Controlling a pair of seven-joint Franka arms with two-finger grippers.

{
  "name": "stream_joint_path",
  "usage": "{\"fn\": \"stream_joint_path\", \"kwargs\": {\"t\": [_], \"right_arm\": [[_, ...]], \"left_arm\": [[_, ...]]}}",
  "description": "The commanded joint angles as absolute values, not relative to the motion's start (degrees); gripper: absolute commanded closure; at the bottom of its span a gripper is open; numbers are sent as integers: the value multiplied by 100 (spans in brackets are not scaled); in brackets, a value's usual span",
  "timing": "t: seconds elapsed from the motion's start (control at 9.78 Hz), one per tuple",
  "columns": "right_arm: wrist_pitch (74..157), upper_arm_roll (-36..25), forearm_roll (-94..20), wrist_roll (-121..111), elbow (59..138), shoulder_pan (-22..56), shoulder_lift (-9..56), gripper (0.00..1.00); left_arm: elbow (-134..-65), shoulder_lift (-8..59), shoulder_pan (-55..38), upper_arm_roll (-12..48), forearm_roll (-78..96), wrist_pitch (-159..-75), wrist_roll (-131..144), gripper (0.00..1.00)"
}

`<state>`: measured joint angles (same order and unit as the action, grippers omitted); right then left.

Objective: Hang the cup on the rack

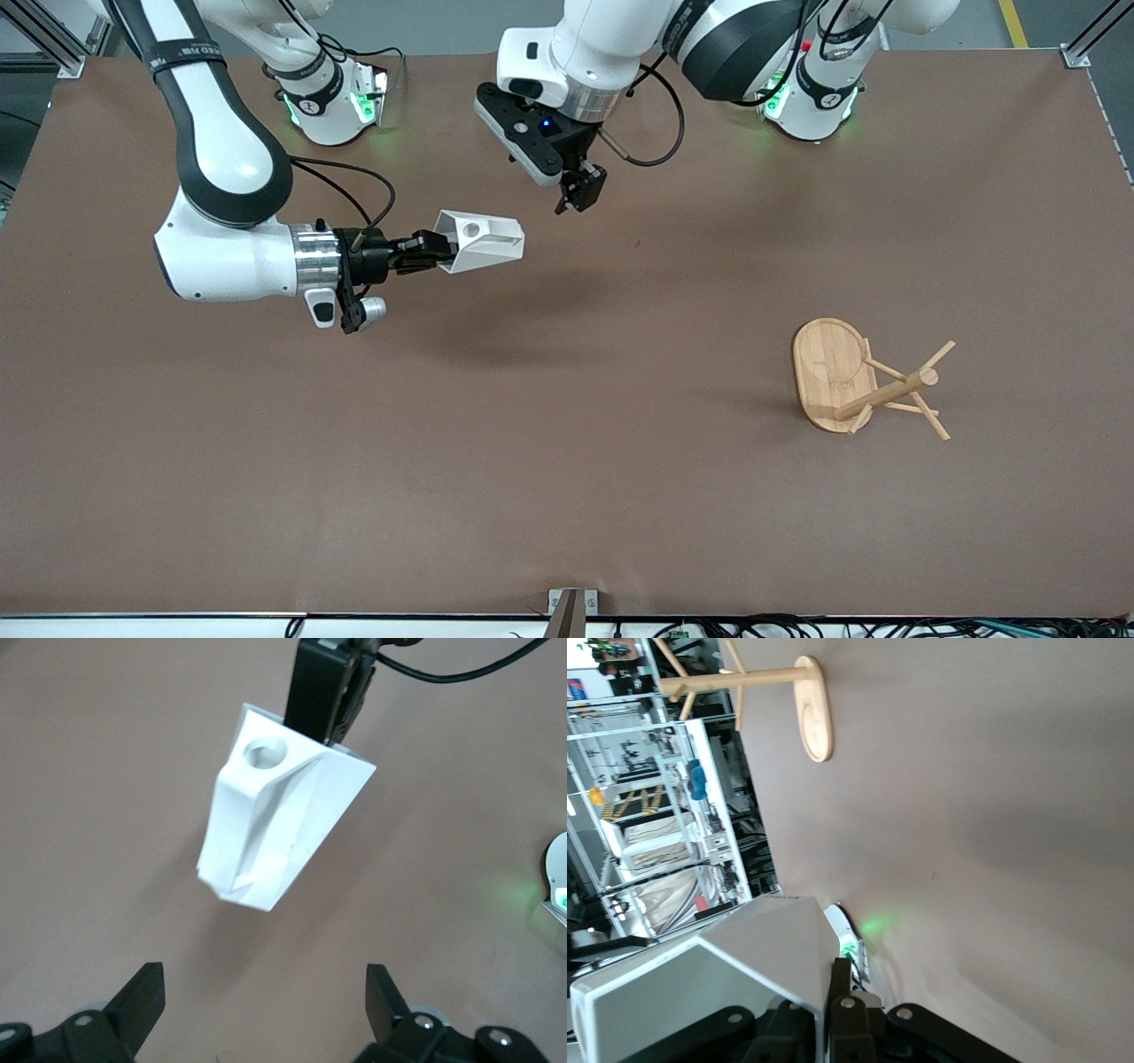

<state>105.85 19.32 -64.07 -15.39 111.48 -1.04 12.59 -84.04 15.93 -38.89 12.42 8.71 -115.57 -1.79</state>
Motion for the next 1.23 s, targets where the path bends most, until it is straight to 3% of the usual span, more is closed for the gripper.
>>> {"fn": "stream_joint_path", "kwargs": {"t": [0.0, 0.51, 1.02, 1.12], "right_arm": [[10259, 1995, -7047, -2195, 11513, -237, 1099, 100], [9616, 1995, -7461, -2381, 11716, -343, 967, 100], [9606, 1995, -7541, -2382, 11716, -343, 940, 100], [9606, 1995, -7541, -2382, 11716, -343, 940, 100]], "left_arm": [[-8420, 1819, -3867, 1318, 975, -11785, -674, 0], [-8429, 2039, -3885, 1336, 984, -12261, -1187, 0], [-8429, 2100, -3911, 1494, 984, -12270, -1230, 1], [-8429, 2109, -3911, 1494, 967, -12278, -1257, 10]]}}
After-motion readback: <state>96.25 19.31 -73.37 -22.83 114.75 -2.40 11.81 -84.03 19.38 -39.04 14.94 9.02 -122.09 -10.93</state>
